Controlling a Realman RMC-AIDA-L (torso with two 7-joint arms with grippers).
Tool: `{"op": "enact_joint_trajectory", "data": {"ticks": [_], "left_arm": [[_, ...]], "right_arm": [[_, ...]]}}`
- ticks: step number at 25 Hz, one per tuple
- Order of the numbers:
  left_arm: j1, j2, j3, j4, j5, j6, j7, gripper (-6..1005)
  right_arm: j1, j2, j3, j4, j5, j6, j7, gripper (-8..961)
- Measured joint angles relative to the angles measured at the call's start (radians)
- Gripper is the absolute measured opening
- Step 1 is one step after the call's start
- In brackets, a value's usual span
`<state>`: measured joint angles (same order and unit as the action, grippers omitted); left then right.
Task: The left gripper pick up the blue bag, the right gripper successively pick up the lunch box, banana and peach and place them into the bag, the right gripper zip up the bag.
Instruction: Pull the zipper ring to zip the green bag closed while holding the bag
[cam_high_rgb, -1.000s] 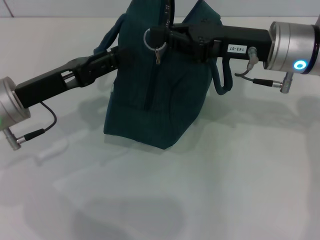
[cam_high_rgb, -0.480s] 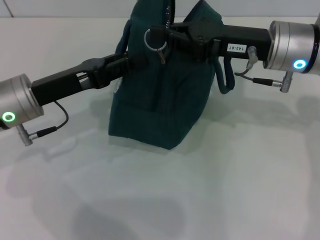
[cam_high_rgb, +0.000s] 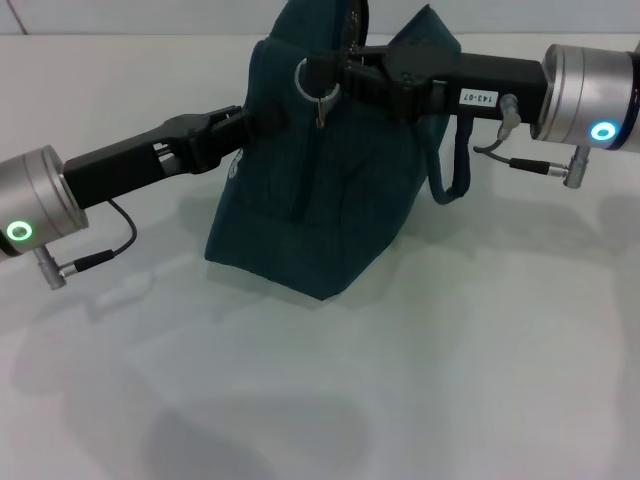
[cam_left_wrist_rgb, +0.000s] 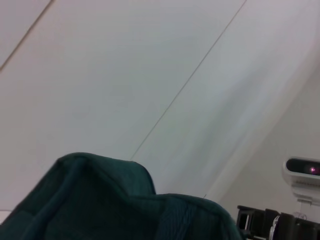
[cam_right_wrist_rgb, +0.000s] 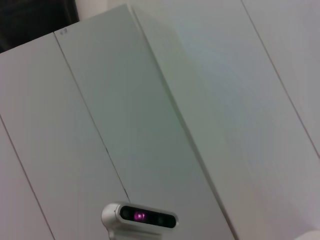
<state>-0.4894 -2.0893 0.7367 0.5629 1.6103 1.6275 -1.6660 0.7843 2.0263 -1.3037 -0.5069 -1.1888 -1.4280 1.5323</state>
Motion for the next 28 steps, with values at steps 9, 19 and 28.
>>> {"op": "enact_joint_trajectory", "data": {"ticks": [9, 19, 28], "left_arm": [[0.006, 0.0, -0.006, -0.037, -0.005, 0.001, 0.039, 77], [0.012, 0.0, 0.0, -0.054, -0.005, 0.008, 0.084, 61], [0.02, 0.0, 0.0, -0.075, -0.004, 0.041, 0.113, 59]], "right_arm": [[-0.017, -0.005, 0.002, 0.053, 0.071, -0.015, 0.003, 24], [-0.035, -0.005, 0.002, 0.055, 0.092, -0.02, 0.028, 25], [-0.032, -0.01, 0.045, 0.091, 0.093, -0.01, 0.082, 26]]}}
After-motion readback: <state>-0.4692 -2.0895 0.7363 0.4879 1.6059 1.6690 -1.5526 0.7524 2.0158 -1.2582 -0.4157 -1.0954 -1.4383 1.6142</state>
